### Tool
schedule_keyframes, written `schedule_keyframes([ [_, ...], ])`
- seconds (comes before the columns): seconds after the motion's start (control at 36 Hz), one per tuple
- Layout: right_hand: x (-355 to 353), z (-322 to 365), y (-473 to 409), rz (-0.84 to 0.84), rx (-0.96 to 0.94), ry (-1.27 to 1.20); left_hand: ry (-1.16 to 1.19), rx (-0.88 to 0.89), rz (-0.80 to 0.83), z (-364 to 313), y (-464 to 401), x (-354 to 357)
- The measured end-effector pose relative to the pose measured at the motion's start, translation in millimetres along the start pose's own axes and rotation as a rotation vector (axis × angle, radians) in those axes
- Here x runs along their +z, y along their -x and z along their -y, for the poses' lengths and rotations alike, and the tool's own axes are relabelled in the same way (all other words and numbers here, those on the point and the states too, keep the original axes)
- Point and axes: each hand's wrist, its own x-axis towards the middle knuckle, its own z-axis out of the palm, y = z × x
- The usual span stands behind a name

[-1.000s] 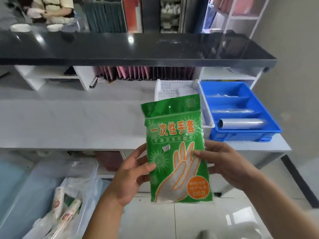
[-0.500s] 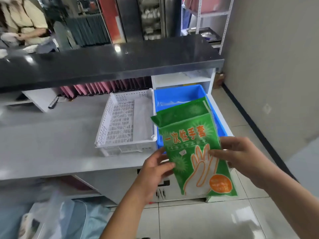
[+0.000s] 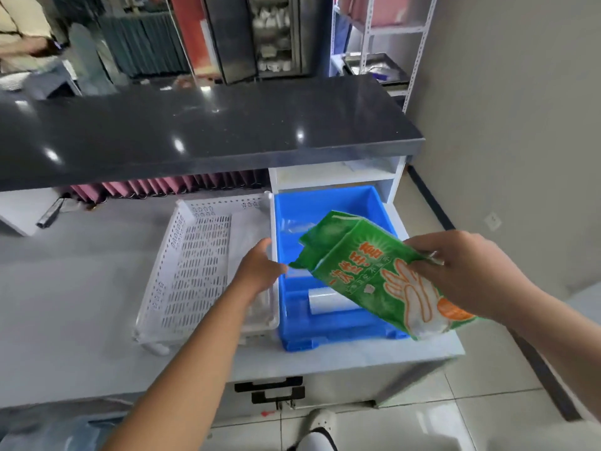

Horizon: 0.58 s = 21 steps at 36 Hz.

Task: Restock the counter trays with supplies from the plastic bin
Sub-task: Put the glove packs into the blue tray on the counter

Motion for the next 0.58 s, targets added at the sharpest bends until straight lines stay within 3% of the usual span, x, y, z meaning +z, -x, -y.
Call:
schedule_keyframes([
  [0.31, 21.5, 29.9, -151.0, -0.269, -0.179, 0.383, -0.024, 0.025, 0.002, 14.4, -43.3, 5.3],
  [0.58, 96.2, 17.8, -237.1, -0.258, -0.214, 0.489, 0.033, 0.043, -0.006, 28.5, -51.0, 7.2],
])
